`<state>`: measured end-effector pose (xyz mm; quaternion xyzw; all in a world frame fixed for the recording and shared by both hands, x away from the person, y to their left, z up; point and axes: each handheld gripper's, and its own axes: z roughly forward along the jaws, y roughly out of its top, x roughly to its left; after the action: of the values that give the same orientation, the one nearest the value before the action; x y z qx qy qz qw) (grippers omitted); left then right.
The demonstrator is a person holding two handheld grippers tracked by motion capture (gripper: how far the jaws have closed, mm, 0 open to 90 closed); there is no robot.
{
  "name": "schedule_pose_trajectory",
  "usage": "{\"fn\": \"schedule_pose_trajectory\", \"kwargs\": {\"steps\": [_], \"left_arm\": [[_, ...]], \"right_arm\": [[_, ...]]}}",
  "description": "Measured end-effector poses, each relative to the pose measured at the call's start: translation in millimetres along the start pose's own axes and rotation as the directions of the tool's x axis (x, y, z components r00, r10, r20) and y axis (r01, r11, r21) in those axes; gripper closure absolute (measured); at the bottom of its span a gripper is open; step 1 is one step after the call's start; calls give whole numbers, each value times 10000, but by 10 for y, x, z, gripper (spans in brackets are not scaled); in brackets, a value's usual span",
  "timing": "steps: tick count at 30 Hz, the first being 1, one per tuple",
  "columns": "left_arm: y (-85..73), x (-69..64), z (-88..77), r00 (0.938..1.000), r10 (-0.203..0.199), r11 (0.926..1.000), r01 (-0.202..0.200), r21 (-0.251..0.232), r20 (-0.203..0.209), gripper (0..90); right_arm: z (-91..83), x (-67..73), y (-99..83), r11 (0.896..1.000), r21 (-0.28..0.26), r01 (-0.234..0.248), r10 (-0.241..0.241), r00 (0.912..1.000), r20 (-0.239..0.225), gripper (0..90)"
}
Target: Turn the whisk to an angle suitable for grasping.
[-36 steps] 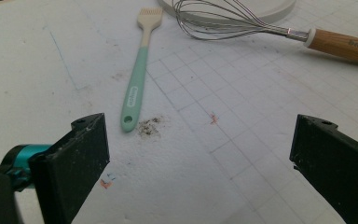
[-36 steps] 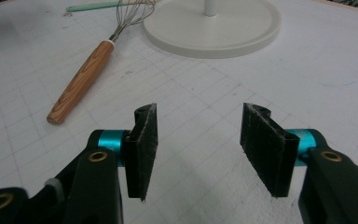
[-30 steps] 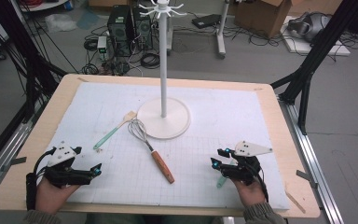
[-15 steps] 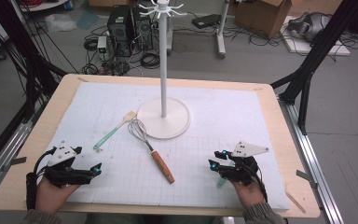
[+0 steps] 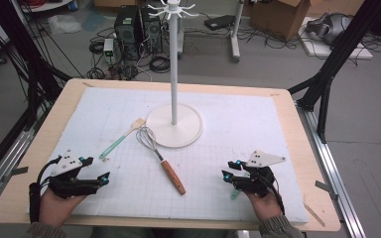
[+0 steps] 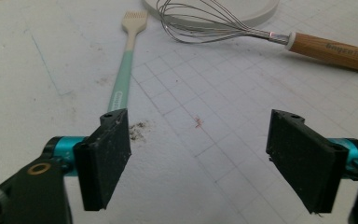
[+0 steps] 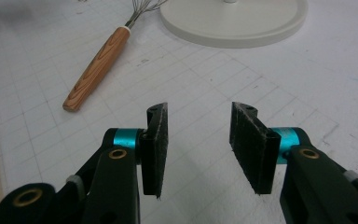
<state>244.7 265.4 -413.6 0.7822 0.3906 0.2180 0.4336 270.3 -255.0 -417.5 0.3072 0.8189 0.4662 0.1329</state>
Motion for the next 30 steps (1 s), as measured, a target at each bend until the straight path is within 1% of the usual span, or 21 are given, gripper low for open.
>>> {"fn": "schedule_pose_trajectory", "kwargs": {"steps": [3,6,7,8,11,12,13,14,15,16,19,20,24,25,28,30], "left_arm": [[4,-4,1,9999,4,10000,-4,-9,104,258],[9,-10,6,9998,9,10000,-8,-17,196,312],[11,-8,7,9997,80,10000,-81,39,251,329],[10,-14,11,9995,58,10000,-59,29,303,361],[11,-17,19,9989,135,9998,-141,129,455,423],[11,-20,22,9986,99,9999,-105,116,513,442],[12,-20,24,9985,95,9999,-101,112,533,453],[12,-20,25,9984,83,9999,-89,116,554,460],[12,-19,26,9984,78,9999,-84,114,567,460],[12,-19,27,9983,85,9999,-92,118,569,458],[13,-17,31,9981,87,9999,-96,135,613,453],[14,-18,32,9980,84,9999,-92,123,625,450],[16,-17,34,9977,104,9999,-113,124,675,444],[17,-18,35,9976,80,9999,-88,116,687,441],[19,-19,37,9976,77,9999,-84,110,694,433],[20,-20,39,9974,72,9999,-80,104,714,429]], "right_arm": [[4,0,0,10000,6,7,-7,10000,-2,566],[4,4,0,10000,16,-18,18,10000,-20,568],[5,4,0,10000,7,-28,28,10000,-25,570],[5,5,1,10000,5,-26,26,10000,-35,579],[6,13,3,10000,9,-33,33,9998,-181,617],[9,20,4,10000,22,-65,66,9997,-235,632],[15,19,5,10000,-6,-39,39,9994,-335,661],[17,28,7,9999,-4,-169,168,9987,-488,689],[25,31,9,9998,-64,-200,196,9979,-619,705],[37,46,16,9996,-73,-288,281,9965,-784,741],[82,105,39,9982,-11,-595,591,9935,-969,809],[106,126,51,9980,22,-639,637,9910,-1177,835],[217,249,107,9986,283,-456,496,9855,-1621,892],[249,282,123,9983,355,-457,511,9839,-1713,893],[353,381,171,9985,543,-112,216,9804,-1957,893],[415,444,200,9977,666,88,47,9799,-1995,893]]}}
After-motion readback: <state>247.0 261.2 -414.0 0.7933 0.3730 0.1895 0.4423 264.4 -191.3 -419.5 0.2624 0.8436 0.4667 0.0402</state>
